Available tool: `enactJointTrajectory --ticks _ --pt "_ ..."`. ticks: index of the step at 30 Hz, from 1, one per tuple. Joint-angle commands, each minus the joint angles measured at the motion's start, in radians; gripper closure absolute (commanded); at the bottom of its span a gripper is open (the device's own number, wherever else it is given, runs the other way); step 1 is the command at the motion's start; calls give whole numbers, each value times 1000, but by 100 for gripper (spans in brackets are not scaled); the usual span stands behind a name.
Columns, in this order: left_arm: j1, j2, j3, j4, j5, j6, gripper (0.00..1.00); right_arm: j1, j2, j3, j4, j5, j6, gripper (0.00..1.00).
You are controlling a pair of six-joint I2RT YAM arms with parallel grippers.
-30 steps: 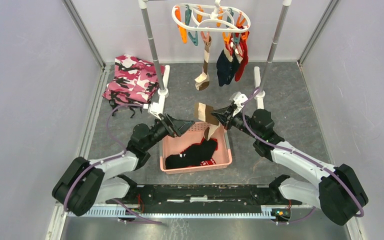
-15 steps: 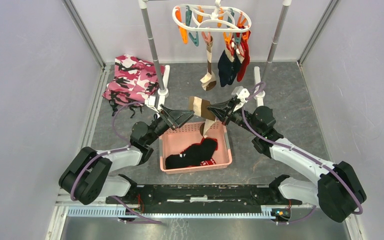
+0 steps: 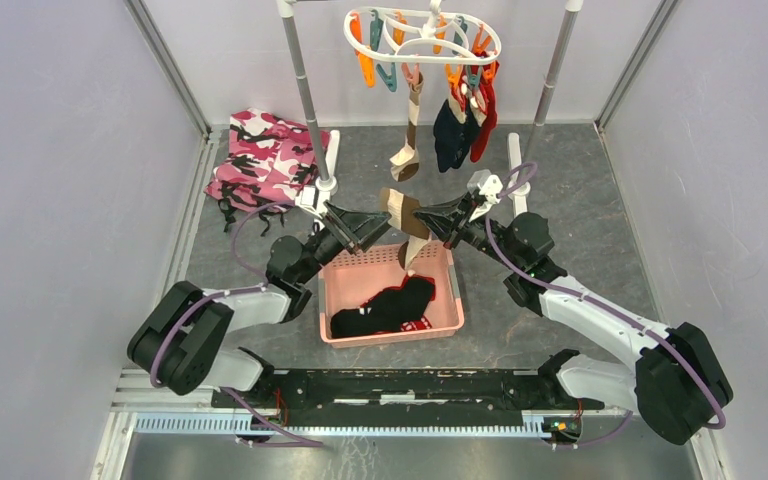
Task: Clip the socks to the hanger
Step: Pick up the sock from the bin.
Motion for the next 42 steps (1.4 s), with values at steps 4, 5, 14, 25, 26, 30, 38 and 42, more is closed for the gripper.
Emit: enactJointTrajectory --ticks 4,5,14,25,26,30,38,42 --pt "0 59 58 28 -7 -63 14 -6 -17 26 80 -5 31 100" --pt "0 60 55 28 -9 -68 14 -6 -17 25 80 -1 29 100" --pt "-2 64 74 58 -40 -97 24 -5 0 12 88 -17 49 100" --pt "3 51 126 70 -12 26 89 -5 -30 -44 16 10 16 100" --pt "4 44 130 51 -1 81 94 -4 -33 -46 11 13 13 100" --pt "9 -19 148 -92 44 366 98 -5 -51 -53 -9 20 -8 98" --pt "7 -264 169 -536 60 1031 98 -6 -102 -67 -75 81 -87 83" --pt "-2 -381 169 -713 64 1288 98 -4 -118 -67 -90 68 -124 69"
